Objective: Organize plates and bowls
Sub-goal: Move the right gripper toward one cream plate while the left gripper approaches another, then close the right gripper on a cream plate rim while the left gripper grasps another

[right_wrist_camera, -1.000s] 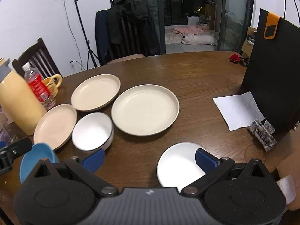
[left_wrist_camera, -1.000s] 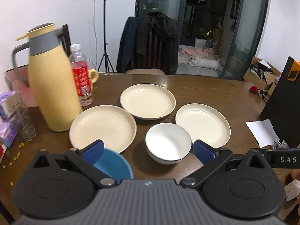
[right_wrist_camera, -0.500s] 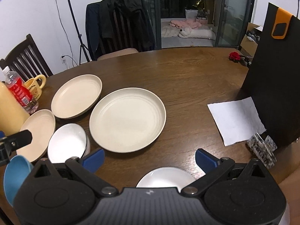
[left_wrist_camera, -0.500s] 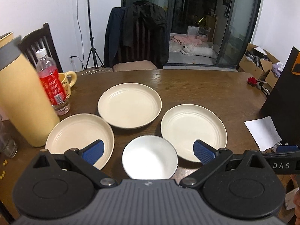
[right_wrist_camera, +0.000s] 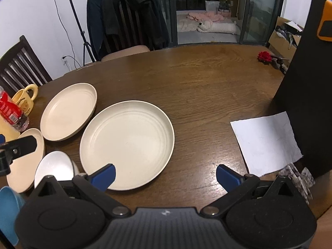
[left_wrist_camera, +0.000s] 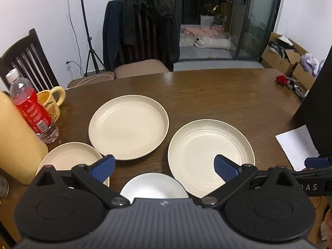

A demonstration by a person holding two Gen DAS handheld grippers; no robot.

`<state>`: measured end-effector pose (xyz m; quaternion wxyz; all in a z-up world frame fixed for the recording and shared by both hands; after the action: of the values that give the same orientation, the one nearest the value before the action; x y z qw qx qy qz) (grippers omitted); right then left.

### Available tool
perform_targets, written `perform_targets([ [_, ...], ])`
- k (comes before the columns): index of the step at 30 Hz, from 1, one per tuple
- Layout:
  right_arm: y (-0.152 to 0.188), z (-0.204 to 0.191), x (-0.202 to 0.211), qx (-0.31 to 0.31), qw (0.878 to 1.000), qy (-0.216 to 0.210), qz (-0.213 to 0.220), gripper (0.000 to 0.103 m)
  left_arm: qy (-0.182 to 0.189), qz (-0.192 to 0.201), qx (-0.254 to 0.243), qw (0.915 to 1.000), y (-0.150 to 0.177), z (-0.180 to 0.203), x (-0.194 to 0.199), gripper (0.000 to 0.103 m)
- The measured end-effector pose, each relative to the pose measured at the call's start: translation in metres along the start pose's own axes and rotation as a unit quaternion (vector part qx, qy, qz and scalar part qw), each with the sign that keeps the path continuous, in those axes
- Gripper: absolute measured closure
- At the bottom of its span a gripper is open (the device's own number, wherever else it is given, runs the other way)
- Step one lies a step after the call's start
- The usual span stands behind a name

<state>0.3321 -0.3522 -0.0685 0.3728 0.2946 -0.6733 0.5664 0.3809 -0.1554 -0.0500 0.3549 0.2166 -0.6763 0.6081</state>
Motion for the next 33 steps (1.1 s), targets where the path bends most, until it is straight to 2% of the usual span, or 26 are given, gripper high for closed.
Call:
perform_targets([
  [7,-0.009,0.006,-0.025,-0.010,1.000,-0.005,-0.024,0.000,-0.004,-0.029,-0.009,0.9995,-0.015,0.010,-0.037,0.000],
  [18,-0.015,0.014,-0.063,-0.014,0.998,-0.019,-0.066,0.000,-0.021,-0.102,0.003,0.9945,-0.025,0.010,-0.099,0.000],
  [24,-0.017,0.020,-0.080,-0.029,0.996,-0.026,-0.079,0.000,-0.026,-0.132,0.028,0.9905,-0.024,0.002,-0.123,0.000],
  [28,-0.016,0.024,-0.088,-0.037,0.995,-0.034,-0.087,0.006,-0.022,-0.148,0.042,0.9878,-0.020,-0.003,-0.135,0.000],
  [33,-0.015,0.027,-0.096,-0.041,0.994,-0.038,-0.094,0.014,-0.019,-0.163,0.050,0.9851,-0.016,-0.005,-0.144,0.007],
])
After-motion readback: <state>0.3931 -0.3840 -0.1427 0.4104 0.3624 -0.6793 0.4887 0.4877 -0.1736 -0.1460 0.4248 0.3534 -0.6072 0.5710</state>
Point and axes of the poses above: each gripper's, at about its wrist camera, not at the fingertips, and x roughly against the way its jaws point, z to its right, y to its underside, the point moved 2 cm from there along -x, roughly the way its jaws point, and after that the axes turned 3 degrees about z, right-handed, at the moved point
